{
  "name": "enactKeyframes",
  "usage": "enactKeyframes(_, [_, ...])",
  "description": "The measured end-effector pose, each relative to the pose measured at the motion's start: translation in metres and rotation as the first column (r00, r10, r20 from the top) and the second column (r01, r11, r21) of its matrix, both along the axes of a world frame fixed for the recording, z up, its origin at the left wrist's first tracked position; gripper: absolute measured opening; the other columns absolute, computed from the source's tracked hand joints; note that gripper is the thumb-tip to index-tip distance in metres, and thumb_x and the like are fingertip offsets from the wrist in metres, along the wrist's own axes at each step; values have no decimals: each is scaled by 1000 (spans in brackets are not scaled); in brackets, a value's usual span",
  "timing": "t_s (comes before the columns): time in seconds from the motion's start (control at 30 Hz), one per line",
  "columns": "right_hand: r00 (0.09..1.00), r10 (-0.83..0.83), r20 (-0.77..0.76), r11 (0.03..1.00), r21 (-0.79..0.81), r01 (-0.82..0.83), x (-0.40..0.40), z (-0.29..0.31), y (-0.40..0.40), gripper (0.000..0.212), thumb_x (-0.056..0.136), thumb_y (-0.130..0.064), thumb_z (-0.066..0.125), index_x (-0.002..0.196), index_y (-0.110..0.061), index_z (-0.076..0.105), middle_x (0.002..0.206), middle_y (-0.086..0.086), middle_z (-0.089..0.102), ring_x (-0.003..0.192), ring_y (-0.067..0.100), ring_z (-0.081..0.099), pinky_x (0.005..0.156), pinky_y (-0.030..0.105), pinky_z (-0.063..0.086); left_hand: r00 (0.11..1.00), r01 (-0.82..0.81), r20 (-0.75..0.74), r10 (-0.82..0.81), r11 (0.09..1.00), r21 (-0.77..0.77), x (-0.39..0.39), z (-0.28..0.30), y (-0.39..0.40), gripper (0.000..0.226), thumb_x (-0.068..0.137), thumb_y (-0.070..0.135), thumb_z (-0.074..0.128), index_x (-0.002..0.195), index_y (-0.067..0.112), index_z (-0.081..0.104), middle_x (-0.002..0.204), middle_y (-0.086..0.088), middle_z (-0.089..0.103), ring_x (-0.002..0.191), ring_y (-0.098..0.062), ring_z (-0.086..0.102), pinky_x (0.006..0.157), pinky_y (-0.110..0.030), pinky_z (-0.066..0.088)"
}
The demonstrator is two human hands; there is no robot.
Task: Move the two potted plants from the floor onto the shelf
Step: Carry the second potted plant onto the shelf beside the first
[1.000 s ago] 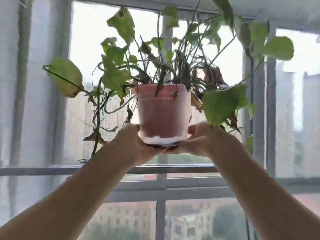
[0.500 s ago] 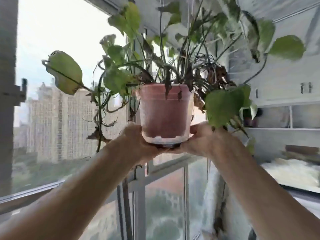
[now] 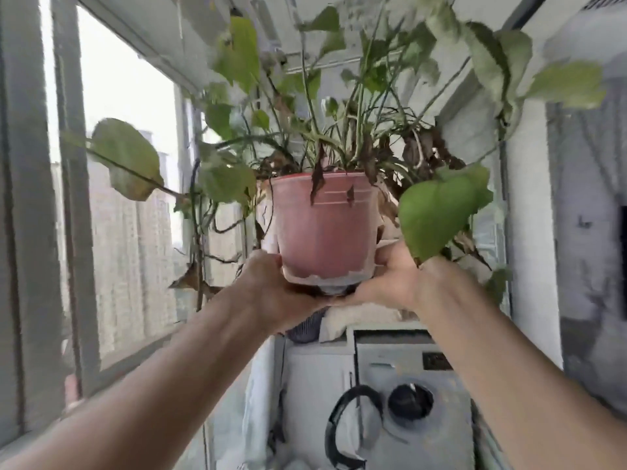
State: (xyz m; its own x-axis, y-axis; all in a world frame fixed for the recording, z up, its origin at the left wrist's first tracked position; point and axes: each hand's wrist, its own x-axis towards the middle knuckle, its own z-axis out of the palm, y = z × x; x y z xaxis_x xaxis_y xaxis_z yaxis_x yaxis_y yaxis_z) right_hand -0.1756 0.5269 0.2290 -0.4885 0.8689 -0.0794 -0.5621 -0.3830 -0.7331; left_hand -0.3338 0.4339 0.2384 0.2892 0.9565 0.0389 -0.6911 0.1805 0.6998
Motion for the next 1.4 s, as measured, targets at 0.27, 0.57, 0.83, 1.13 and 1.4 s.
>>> enactKeyframes(0.27, [999, 19, -45, 998, 57, -17, 95, -5, 93, 52, 77, -42, 55, 105, 0, 69, 95, 42, 66, 81, 69, 58, 71, 81, 37, 997, 25, -67, -27, 999, -32, 93, 0, 93, 49, 91, 12, 21, 116, -12, 56, 104, -40, 66, 93, -46, 66, 64, -58, 59])
enactKeyframes(0.57, [1000, -16, -5, 999, -41, 16, 207, 28, 193, 56, 84, -42, 59, 101, 11, 69, 95, 45, 64, 91, 75, 49, 78, 91, 22, 992, 92, -86, -89, 995, 27, 201, 17, 218, 51, 93, 15, 21, 119, -12, 56, 107, -40, 65, 93, -50, 67, 65, -60, 58])
enactKeyframes(0.83, [984, -177, 12, 984, 22, 177, 263, 21, 246, 57, 95, -49, 45, 123, -2, 58, 132, 22, 57, 134, 48, 35, 108, 74, 11, 982, 162, -93, -163, 987, -10, 257, 14, 297, 50, 94, 20, 21, 107, -15, 55, 97, -44, 65, 82, -55, 68, 61, -62, 56])
enactKeyframes(1.13, [961, -274, -22, 959, -77, 272, 290, 18, 309, 49, 99, -40, 44, 106, 5, 59, 107, 27, 59, 102, 57, 47, 87, 78, 23, 973, 204, -111, -202, 979, 13, 286, 6, 395, 54, 98, 22, 18, 110, -18, 53, 105, -44, 63, 105, -50, 61, 93, -64, 47])
enactKeyframes(1.4, [891, -452, -52, 880, -189, 435, 287, 27, 404, 53, 104, -35, 33, 139, 2, 43, 148, 20, 39, 141, 47, 22, 116, 64, 7, 959, 277, -72, -275, 961, 20, 279, 15, 496, 54, 100, 24, 21, 110, -17, 55, 98, -44, 65, 80, -54, 68, 55, -62, 56])
